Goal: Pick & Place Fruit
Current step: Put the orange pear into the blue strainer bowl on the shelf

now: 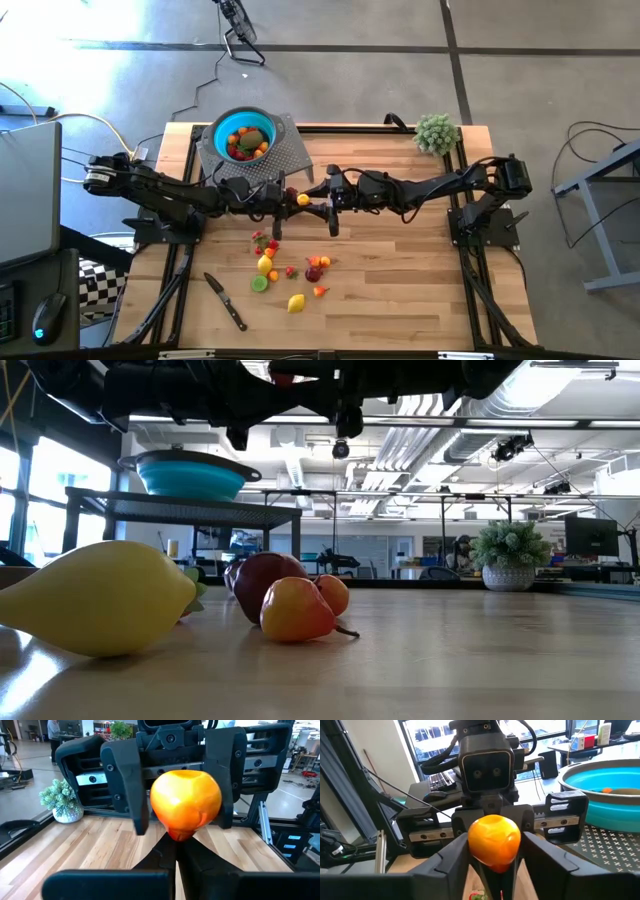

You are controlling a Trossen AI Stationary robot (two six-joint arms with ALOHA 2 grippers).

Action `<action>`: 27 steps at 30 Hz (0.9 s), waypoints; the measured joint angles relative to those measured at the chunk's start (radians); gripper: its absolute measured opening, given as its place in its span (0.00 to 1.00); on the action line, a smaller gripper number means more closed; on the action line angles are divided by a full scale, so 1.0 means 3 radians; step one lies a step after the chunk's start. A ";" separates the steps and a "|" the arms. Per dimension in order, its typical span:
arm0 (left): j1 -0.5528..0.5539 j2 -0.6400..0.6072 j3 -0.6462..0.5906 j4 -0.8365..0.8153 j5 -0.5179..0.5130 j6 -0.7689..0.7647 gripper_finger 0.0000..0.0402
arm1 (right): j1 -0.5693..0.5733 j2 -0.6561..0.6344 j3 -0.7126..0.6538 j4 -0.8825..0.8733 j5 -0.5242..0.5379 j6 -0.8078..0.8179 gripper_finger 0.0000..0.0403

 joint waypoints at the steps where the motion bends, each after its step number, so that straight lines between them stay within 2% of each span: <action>1: 0.0000 -0.0001 0.0000 -0.0001 0.0000 0.0000 0.00 | 0.0001 0.0000 0.0000 0.0002 0.0001 -0.0007 0.45; 7: 0.0000 -0.0002 0.0001 -0.0024 0.0001 0.0000 0.00 | 0.0000 -0.0011 -0.0001 0.0003 -0.0003 0.0004 0.61; 12: 0.0000 -0.0026 0.0003 -0.0122 0.0003 -0.0017 0.00 | 0.0000 -0.0226 -0.0005 -0.0163 -0.0043 0.0004 0.70; 20: 0.0000 -0.0426 0.0004 -0.0581 0.0004 0.0047 0.00 | 0.0000 -0.0824 -0.0001 -0.1268 -0.0025 -0.0177 0.73; 27: 0.0003 -0.0963 0.0004 -0.1028 -0.0066 0.0144 0.00 | 0.0000 -0.0966 -0.0001 -0.1614 0.0161 -0.0239 0.73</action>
